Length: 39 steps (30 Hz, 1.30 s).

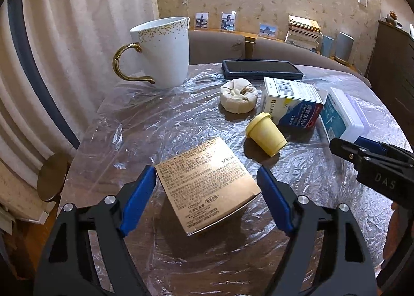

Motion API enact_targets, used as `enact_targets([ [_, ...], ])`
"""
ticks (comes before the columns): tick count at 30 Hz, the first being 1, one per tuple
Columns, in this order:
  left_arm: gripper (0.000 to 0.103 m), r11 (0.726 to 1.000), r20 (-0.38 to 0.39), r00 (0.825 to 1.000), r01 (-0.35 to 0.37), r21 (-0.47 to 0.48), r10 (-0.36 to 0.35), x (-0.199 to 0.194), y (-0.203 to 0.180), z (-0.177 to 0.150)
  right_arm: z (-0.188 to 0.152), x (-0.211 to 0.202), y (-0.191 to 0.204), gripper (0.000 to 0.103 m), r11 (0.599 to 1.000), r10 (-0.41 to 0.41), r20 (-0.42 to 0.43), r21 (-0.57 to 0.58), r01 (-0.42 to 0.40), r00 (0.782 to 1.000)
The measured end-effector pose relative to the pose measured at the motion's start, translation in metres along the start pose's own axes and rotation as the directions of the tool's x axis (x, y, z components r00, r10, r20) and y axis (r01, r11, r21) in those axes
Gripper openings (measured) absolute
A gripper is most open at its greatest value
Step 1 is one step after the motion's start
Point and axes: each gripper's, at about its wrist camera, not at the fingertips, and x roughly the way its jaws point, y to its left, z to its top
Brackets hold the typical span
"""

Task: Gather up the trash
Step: 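Grasp the gold cosmetic box with the left tool while the right tool grasps the white plastic box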

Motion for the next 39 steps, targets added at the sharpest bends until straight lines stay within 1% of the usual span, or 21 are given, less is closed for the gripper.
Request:
enact_targets([
  [2,0.081,1.000,0.001,1.000,0.003,-0.003,-0.003,0.000,0.000,0.000,-0.003,-0.001,0.010,0.051,0.999,-0.016,0.017,-0.037,0.016,1.000],
  [4,0.081,1.000,-0.002,1.000,0.004,-0.006,-0.004,0.000,0.001,0.000,-0.004,0.001,0.017,0.051,0.998,-0.015,0.015,-0.064,0.016,1.000],
  [9,0.081,1.000,-0.005,1.000,0.002,0.005,-0.002,0.000,0.001,0.000,-0.001,-0.004,0.023,0.051,0.997,-0.037,0.027,-0.066,0.039,0.999],
  [11,0.081,1.000,-0.005,1.000,0.002,0.010,-0.002,-0.001,0.001,-0.001,-0.001,-0.014,0.023,0.063,0.995,-0.053,0.068,-0.075,0.058,0.996],
  [13,0.081,1.000,-0.007,1.000,0.002,0.009,-0.002,0.000,0.001,-0.001,-0.001,-0.022,0.024,0.063,0.995,-0.051,0.091,-0.082,0.059,0.995],
  [15,0.081,1.000,-0.008,1.000,0.004,0.008,-0.004,0.001,0.001,-0.001,0.001,-0.025,0.028,0.063,0.994,-0.025,0.099,-0.106,0.035,0.995],
  [18,0.081,1.000,-0.010,1.000,0.011,0.002,-0.011,0.002,0.001,-0.001,0.003,-0.016,0.028,0.063,0.997,-0.003,0.061,-0.082,0.008,0.998],
  [21,0.081,1.000,-0.008,1.000,0.009,0.005,-0.009,0.003,0.000,0.000,0.008,-0.001,0.024,0.062,0.998,-0.031,0.045,-0.051,0.033,0.998],
  [25,0.081,1.000,-0.006,1.000,0.009,0.009,-0.009,0.004,-0.001,0.001,0.016,0.018,0.017,0.061,1.000,-0.026,0.017,-0.004,0.026,1.000],
  [27,0.081,1.000,-0.006,1.000,0.010,0.008,-0.010,0.005,-0.001,0.001,0.021,0.028,0.012,0.061,1.000,-0.009,-0.005,0.027,0.009,1.000],
  [28,0.081,1.000,-0.007,1.000,0.011,0.008,-0.011,0.005,-0.001,0.001,0.023,0.032,0.010,0.058,0.999,0.003,-0.013,0.039,-0.003,1.000],
  [29,0.081,1.000,-0.008,1.000,0.011,0.009,-0.011,0.006,-0.001,0.001,0.025,0.035,0.008,0.051,0.999,0.008,-0.020,0.042,-0.007,1.000],
  [33,0.081,1.000,-0.010,1.000,0.016,0.013,-0.015,0.009,-0.003,0.001,0.028,0.041,0.004,0.044,0.999,-0.001,-0.030,0.034,0.002,1.000],
  [35,0.071,1.000,-0.020,1.000,0.021,0.010,-0.021,0.012,-0.002,0.002,0.027,0.038,0.003,0.039,1.000,-0.004,-0.028,0.024,0.004,1.000],
  [39,0.067,0.999,-0.034,0.998,0.044,-0.026,-0.045,0.016,0.004,0.003,0.019,0.028,0.002,0.032,1.000,0.012,-0.025,-0.015,-0.012,1.000],
])
